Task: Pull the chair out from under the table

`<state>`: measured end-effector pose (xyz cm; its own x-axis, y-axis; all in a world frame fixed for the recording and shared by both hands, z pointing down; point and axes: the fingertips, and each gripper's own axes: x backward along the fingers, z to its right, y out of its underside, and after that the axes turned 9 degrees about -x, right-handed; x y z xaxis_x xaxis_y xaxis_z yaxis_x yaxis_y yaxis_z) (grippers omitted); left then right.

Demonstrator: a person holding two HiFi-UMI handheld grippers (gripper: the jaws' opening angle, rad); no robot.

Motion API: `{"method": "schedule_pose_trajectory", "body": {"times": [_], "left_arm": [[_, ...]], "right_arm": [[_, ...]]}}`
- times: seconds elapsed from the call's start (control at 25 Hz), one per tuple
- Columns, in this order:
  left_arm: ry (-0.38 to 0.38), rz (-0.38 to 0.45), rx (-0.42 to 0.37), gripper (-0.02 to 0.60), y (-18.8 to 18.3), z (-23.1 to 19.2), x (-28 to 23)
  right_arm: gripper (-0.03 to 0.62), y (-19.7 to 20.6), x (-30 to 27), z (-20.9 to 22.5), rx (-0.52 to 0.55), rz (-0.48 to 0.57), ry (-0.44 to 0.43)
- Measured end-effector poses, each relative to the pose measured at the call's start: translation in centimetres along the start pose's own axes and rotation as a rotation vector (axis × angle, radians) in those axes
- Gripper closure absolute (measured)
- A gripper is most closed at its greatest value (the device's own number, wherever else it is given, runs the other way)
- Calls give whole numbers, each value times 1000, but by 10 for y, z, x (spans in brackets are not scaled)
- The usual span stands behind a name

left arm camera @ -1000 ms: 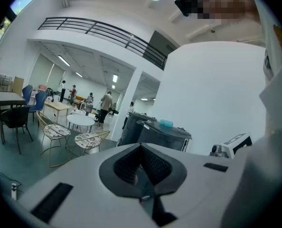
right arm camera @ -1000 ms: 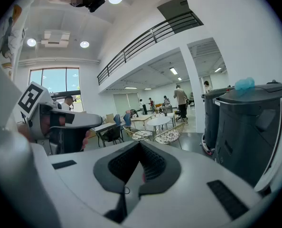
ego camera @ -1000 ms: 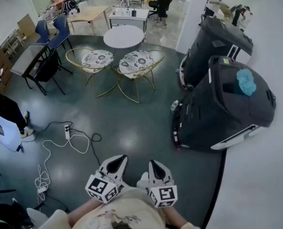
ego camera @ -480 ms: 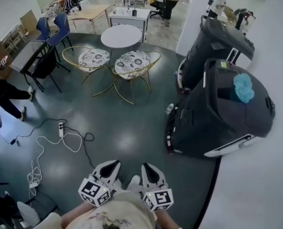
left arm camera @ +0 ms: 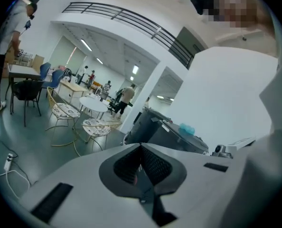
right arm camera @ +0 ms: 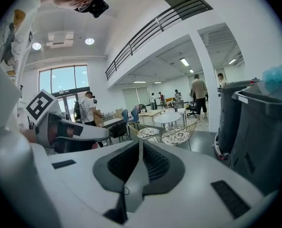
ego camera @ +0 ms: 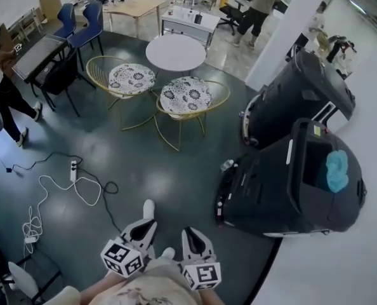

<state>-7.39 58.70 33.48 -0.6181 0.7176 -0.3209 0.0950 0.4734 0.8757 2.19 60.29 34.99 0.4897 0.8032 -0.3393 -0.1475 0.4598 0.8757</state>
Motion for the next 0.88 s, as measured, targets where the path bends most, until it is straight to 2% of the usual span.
{"method": "schedule_pose_trajectory", "body": {"times": [0.08,0.24,0.28,0.4,0.56,0.64,0.76,0.88], "left_arm": [[9,34,14,575,-29,-30,-17],[43,108,-28,575,-106,-86,-52],[47,111,-39,575,-119,-98,-58],[76,91,-36,575,-145,-129,-84],[90,60,-37,575,-164,-150,-126],[71,47,-27,575,-167,-160,-153],[57,29,-19,575,-172,-173,-199],[64,3,-51,575,-191,-179,-257]], "right_arm": [[583,-22,-37,5,24,-5,14],[583,-89,-111,8,132,25,16],[583,-103,-123,10,102,36,18],[583,-129,-154,31,-91,40,26],[582,-147,-183,78,-82,25,118],[579,-148,-200,108,-135,9,131],[567,-156,-230,149,-154,1,149],[550,-175,-269,196,-212,-20,138]]}}
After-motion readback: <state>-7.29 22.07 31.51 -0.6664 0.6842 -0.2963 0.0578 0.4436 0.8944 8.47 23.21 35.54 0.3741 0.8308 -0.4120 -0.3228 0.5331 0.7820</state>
